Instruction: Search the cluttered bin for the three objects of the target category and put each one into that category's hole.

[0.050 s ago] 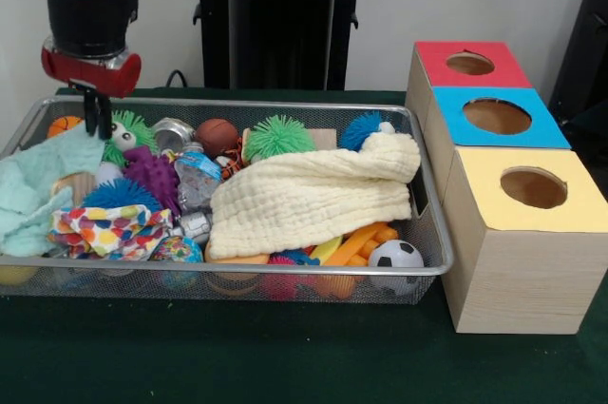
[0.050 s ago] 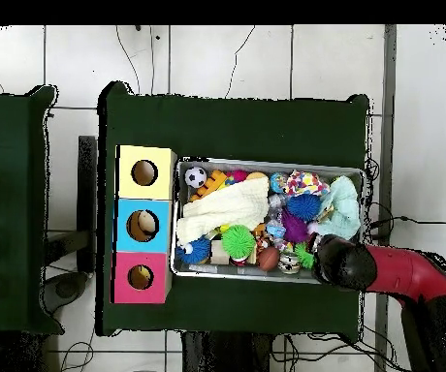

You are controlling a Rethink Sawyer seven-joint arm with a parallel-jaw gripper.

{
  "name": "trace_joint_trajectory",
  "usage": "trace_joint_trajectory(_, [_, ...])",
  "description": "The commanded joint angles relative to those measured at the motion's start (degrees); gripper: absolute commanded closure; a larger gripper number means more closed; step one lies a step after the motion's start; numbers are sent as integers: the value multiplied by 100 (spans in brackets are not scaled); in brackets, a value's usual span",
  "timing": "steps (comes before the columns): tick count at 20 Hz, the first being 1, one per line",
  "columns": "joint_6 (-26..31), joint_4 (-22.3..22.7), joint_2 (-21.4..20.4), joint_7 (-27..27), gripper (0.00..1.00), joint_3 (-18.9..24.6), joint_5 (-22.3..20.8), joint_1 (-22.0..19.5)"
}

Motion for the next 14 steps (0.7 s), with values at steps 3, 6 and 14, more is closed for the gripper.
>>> trace_joint_trajectory(3, [1036,842,-675,-738,100,592,551,146])
trace_joint_trajectory(6, [1188,914,-853,-729,100,644,684,186])
trace_joint_trajectory(14, [1447,1280,-1616,-755,100,716,1036,257])
